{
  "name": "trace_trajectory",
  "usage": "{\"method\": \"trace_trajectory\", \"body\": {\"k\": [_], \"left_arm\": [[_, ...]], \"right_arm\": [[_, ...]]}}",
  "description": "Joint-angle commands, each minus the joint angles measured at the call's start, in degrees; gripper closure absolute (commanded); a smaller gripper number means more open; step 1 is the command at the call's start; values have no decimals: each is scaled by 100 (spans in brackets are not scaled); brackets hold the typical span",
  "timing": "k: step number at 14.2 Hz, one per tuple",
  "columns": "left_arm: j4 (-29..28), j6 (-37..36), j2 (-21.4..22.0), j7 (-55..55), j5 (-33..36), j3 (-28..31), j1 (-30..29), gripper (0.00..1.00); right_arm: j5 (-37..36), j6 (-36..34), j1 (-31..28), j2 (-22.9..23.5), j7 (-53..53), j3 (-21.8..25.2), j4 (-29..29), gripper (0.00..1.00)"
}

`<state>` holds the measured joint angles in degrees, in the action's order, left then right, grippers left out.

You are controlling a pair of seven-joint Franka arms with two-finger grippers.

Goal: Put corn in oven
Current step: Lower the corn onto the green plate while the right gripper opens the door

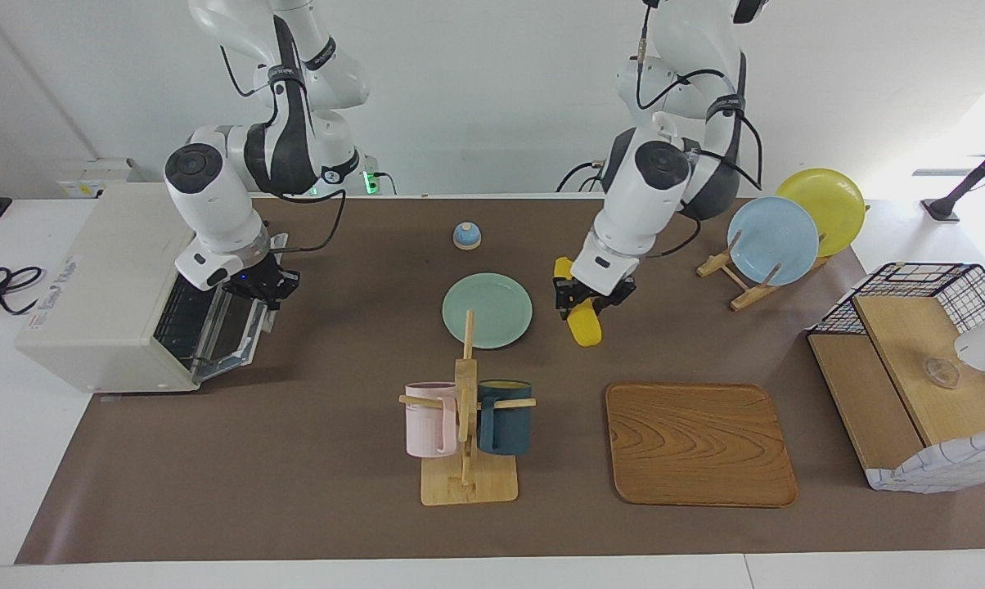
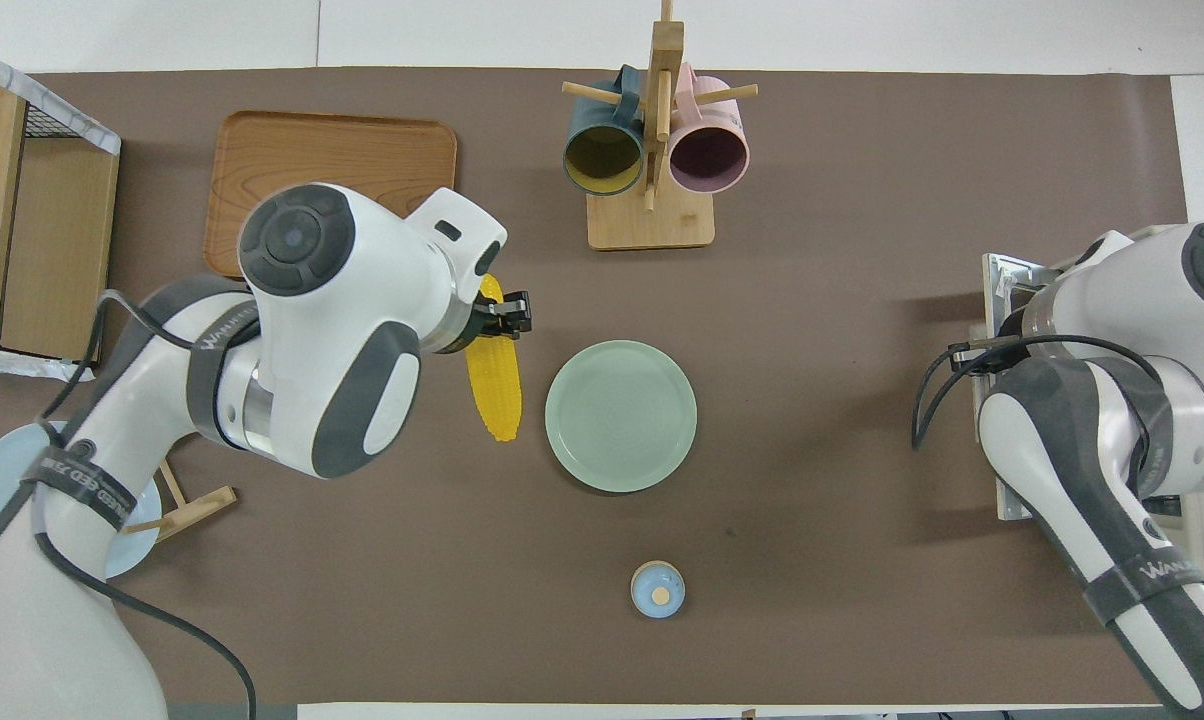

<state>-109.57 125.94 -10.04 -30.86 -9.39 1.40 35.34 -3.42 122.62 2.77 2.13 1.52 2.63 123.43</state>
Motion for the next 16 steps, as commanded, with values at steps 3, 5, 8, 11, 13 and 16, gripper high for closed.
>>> {"method": "trace_trajectory", "body": {"k": [3, 5, 8, 11, 13, 16], "left_arm": [[-627, 939, 144, -60, -63, 97, 622, 100], [-601, 1343, -155, -60, -63, 106, 842, 100], [-504, 1643, -498, -69, -54, 97, 957, 100], [-171, 1811, -990, -78, -54, 115, 1063, 100], [-179, 1811, -1000, -78, -46, 115, 1089, 100], [-205, 1828, -1008, -43, -46, 115, 1124, 100]], "right_arm": [[-133, 702, -163, 95, -29, 89, 427, 100], [-106, 719, -128, 86, -46, 89, 506, 100], [-1, 728, -66, 25, -38, 89, 708, 100], [8, 807, -57, 42, -38, 89, 849, 100], [8, 816, -57, 60, -46, 89, 858, 100], [8, 1141, 4, 340, -38, 89, 858, 100]]}}
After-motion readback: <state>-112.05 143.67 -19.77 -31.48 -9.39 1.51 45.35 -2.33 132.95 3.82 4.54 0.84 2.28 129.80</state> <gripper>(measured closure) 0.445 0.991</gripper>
